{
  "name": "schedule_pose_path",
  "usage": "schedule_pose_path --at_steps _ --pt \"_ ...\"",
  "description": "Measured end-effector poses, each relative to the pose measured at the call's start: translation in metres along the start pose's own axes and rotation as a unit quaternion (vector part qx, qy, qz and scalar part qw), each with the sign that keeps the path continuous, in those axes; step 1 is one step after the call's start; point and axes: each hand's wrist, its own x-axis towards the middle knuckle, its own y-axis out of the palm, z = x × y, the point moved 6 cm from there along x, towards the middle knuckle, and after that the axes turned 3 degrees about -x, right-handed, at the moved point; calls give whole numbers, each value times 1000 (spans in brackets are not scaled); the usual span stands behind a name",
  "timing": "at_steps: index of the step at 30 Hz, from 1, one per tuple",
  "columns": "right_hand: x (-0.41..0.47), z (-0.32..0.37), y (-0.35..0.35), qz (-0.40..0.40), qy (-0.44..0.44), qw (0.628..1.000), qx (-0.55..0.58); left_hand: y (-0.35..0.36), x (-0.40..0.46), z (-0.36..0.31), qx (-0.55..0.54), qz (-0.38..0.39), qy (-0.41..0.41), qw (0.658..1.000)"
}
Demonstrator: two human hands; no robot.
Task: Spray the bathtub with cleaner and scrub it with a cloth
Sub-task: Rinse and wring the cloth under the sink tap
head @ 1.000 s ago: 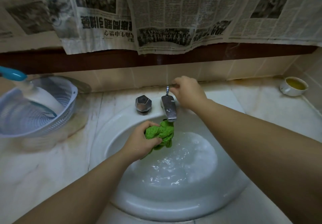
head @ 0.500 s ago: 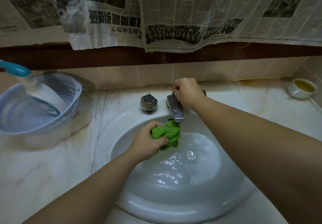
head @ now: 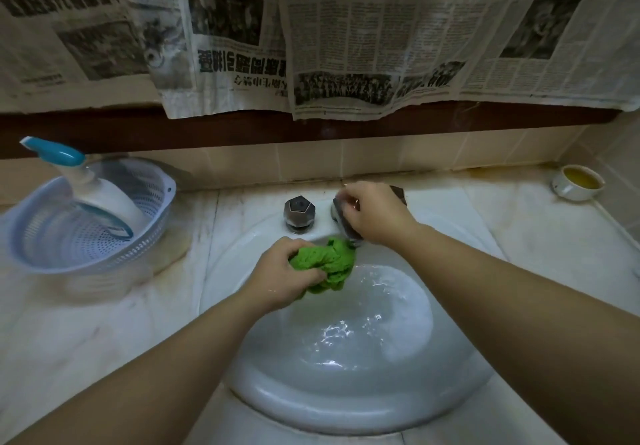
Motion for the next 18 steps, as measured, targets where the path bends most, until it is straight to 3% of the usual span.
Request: schedule_pose_path --at_steps 2,6,9,11,16,18 --pt "-25 16 2 64 -12 992 106 -12 -8 -9 17 24 20 999" --pt "-72 53 25 196 -60 962 178 -33 -30 -29 -29 70 56 996" --pt "-88 68 29 156 -35 937 310 -43 -44 -42 -50 81 57 994" --pt "-91 73 31 171 -18 923 345 -43 -50 -44 -41 88 53 994" --pt "-90 77 32 193 4 971 141 -37 -54 -39 0 146 16 989" --pt "-91 74 35 183 5 980 76 -31 -54 -41 94 199 10 975"
